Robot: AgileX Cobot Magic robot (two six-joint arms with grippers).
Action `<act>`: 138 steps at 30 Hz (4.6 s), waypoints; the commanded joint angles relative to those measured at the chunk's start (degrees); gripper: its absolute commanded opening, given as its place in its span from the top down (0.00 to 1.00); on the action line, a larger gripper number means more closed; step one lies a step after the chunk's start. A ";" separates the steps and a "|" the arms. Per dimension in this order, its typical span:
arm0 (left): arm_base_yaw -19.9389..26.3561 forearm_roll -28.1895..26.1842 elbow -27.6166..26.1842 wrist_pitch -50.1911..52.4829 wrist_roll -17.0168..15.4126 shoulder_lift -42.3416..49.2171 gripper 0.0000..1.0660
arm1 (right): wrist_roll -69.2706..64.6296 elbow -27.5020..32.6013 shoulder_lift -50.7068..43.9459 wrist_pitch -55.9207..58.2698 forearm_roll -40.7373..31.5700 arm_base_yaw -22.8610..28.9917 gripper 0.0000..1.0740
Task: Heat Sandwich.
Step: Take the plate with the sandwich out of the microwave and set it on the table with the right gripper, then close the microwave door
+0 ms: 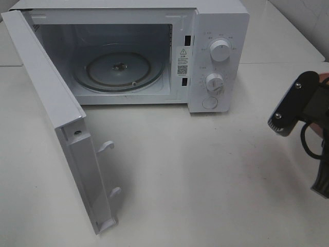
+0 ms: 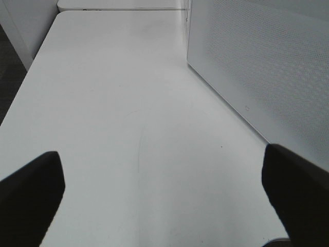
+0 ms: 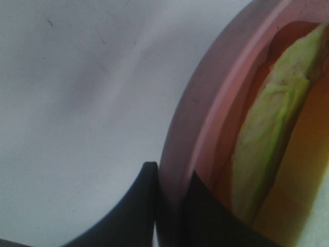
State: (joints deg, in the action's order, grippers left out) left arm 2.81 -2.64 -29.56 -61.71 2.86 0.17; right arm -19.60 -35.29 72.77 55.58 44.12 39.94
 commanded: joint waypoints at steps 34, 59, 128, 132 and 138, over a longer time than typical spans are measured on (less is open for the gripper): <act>0.00 -0.40 0.00 0.57 -0.06 0.57 0.06 | -23.32 -10.60 23.61 2.23 3.50 -7.22 0.93; 0.00 -0.40 0.00 0.57 -0.06 0.57 0.06 | -37.41 -3.61 27.67 -9.57 11.69 -9.22 0.93; 0.00 -0.40 0.00 0.57 -0.06 0.57 0.06 | -7.79 -6.42 5.79 -5.96 -17.19 -10.54 0.29; 0.00 -0.40 0.00 0.57 -0.06 0.57 0.06 | -3.15 -6.42 -1.09 -4.70 -22.69 -10.54 0.29; 0.00 -0.40 0.00 0.57 -0.06 0.57 0.06 | 5.56 -6.42 -13.06 -2.58 -31.51 -10.54 0.29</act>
State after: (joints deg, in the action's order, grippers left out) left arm 2.81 -2.64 -29.56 -61.71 2.86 0.17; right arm -16.79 -41.60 61.99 51.80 14.67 29.39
